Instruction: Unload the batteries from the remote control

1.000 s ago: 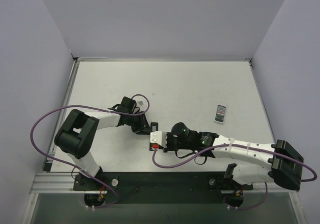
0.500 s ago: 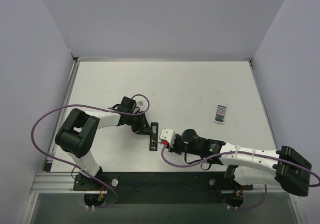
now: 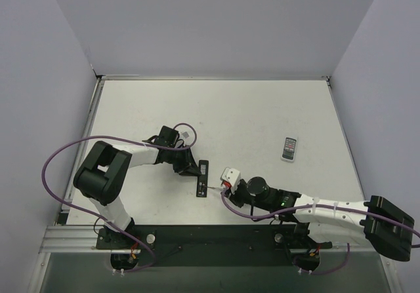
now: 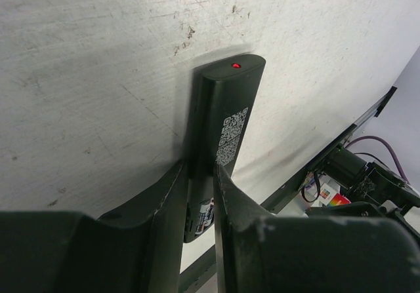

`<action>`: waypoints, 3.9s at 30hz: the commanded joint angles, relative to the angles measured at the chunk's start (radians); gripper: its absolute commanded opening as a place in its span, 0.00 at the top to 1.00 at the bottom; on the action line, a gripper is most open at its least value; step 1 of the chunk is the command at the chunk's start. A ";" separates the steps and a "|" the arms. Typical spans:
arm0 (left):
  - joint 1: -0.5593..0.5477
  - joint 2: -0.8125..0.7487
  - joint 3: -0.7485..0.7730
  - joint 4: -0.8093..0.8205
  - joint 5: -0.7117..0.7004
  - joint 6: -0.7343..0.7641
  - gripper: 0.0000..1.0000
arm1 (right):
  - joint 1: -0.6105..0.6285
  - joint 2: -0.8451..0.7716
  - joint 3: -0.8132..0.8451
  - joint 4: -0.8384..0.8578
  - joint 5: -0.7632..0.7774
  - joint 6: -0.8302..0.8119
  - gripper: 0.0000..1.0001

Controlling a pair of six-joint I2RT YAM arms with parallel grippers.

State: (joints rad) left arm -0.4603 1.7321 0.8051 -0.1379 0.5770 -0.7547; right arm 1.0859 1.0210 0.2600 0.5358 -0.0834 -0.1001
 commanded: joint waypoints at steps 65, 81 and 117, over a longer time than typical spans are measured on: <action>-0.066 0.145 0.062 0.069 -0.008 -0.041 0.71 | -0.017 -0.163 -0.203 0.019 0.287 0.597 1.00; -0.067 0.127 0.097 0.017 -0.045 -0.018 0.71 | -0.020 -0.222 -0.117 -0.137 0.366 0.522 1.00; -0.083 0.090 0.181 -0.051 -0.094 0.040 0.58 | -0.142 -0.019 0.467 -0.708 -0.058 0.125 1.00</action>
State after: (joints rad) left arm -0.5346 1.8153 0.9813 -0.2199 0.4782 -0.7250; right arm 0.9508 0.9760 0.6846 -0.2047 -0.0868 0.0700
